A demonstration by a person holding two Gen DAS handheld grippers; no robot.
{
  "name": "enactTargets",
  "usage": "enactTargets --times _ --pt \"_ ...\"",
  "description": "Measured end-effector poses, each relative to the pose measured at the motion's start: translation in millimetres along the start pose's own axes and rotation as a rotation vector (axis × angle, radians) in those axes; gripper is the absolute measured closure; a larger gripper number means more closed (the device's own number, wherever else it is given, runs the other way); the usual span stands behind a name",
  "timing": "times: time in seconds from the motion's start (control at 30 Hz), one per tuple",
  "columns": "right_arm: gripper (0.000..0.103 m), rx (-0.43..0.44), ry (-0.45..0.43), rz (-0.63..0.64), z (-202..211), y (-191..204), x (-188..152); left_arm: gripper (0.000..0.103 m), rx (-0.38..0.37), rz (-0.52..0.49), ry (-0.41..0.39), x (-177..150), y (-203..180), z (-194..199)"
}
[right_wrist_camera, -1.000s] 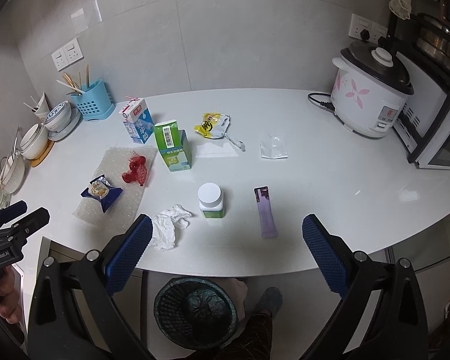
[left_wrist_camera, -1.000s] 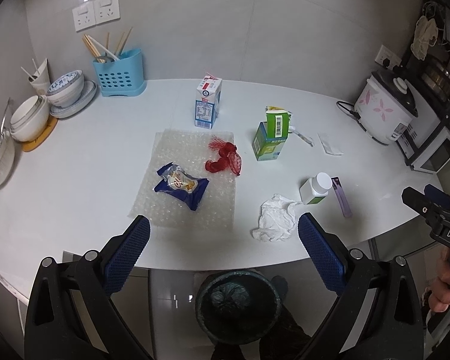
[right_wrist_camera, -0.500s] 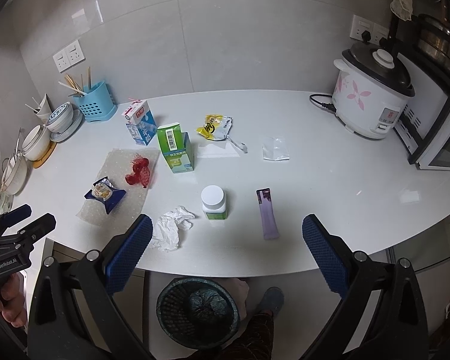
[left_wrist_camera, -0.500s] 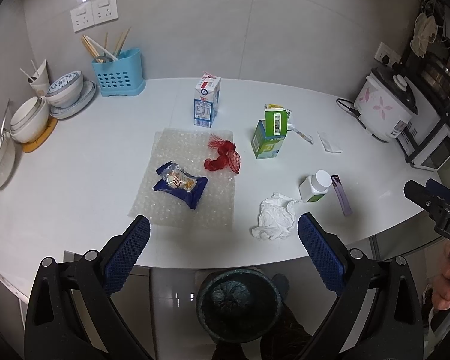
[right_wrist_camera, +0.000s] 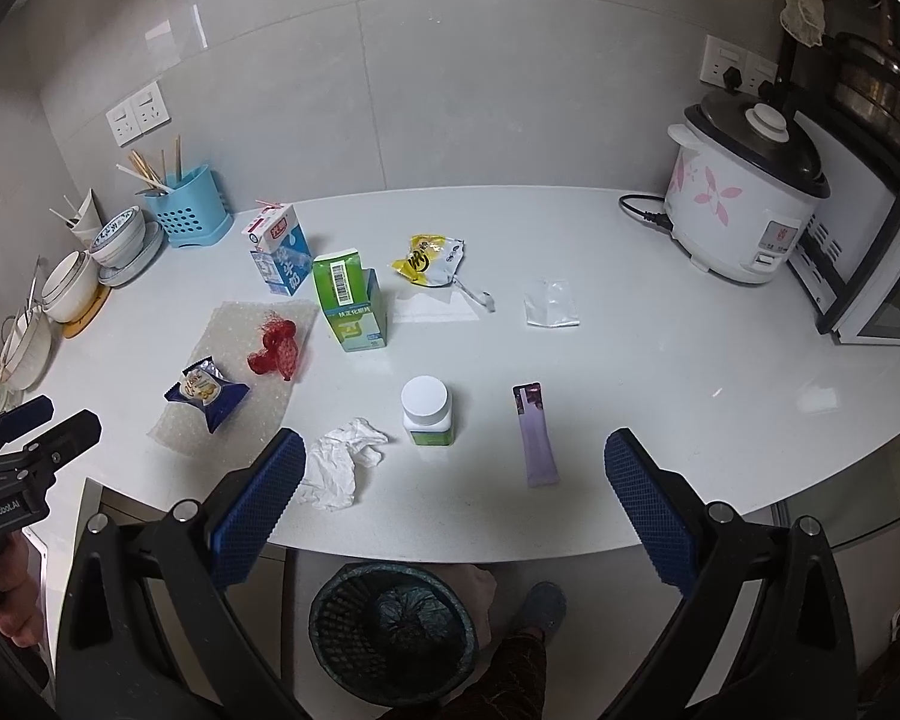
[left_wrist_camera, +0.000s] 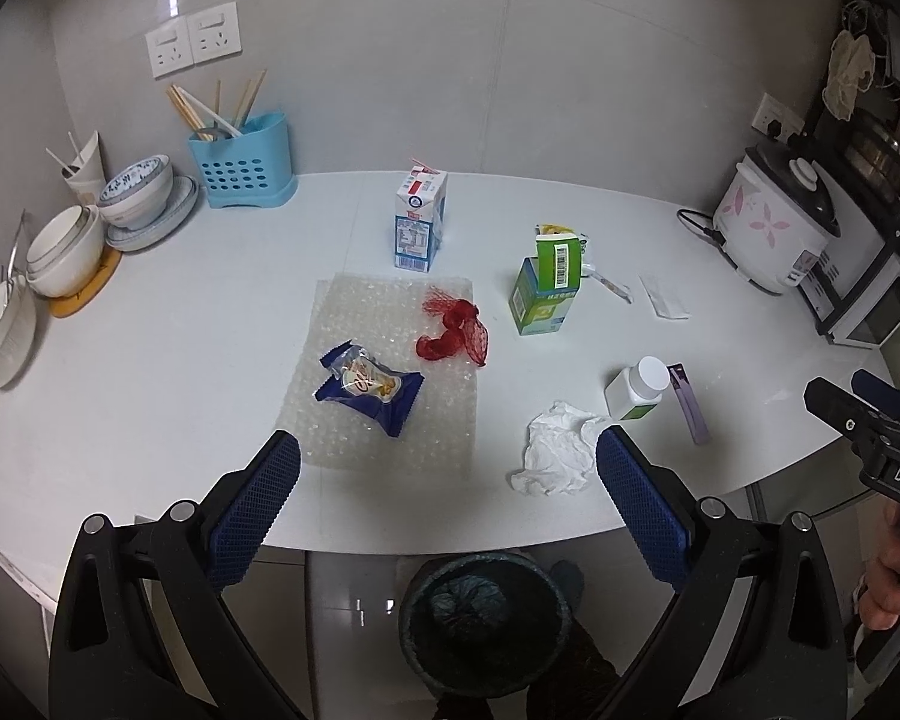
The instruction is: Collect trash
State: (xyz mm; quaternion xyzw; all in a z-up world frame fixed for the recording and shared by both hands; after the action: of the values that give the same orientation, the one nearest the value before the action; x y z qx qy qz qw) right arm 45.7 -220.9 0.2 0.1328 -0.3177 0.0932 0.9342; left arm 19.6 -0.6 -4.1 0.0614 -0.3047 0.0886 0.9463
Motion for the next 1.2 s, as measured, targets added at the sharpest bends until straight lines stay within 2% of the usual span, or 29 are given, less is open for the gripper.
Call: enactTargets --times 0.03,0.17,0.37,0.5,0.93,1.2 --pt "0.007 -0.034 0.032 0.017 -1.6 0.1 -0.4 0.006 0.001 0.001 0.000 0.4 0.2 -0.4" --pt "0.007 0.000 0.000 -0.006 -1.7 0.3 -0.2 0.006 0.001 0.003 0.001 1.2 1.5 -1.5" --pt "0.007 -0.037 0.037 0.015 -14.7 1.5 -0.6 0.006 0.014 0.008 0.012 3.6 11.3 -21.3" --pt "0.007 -0.044 0.068 0.021 -35.5 0.2 0.5 0.006 0.042 0.012 0.024 7.6 19.5 -46.8" --pt "0.008 -0.030 0.165 0.026 -118.7 -13.5 -1.8 0.007 0.070 0.059 0.162 9.9 33.6 -155.8" --pt "0.011 -0.046 0.204 0.031 -158.9 -20.3 -4.8 0.007 0.078 0.102 0.234 6.2 39.0 -204.3"
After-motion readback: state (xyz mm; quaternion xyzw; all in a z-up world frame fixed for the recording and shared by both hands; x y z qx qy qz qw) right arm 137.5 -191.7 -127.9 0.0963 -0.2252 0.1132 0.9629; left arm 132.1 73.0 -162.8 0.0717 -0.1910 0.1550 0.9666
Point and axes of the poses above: each gripper's, at about its wrist camera, not at the fingertips, and z roughly against the way its jaws point, y to its left, x to its top, the point moved 2 cm from there along -z, roughly the way its jaws point, and after that the axes turned 10 degrees about x, right-handed, at the moved point
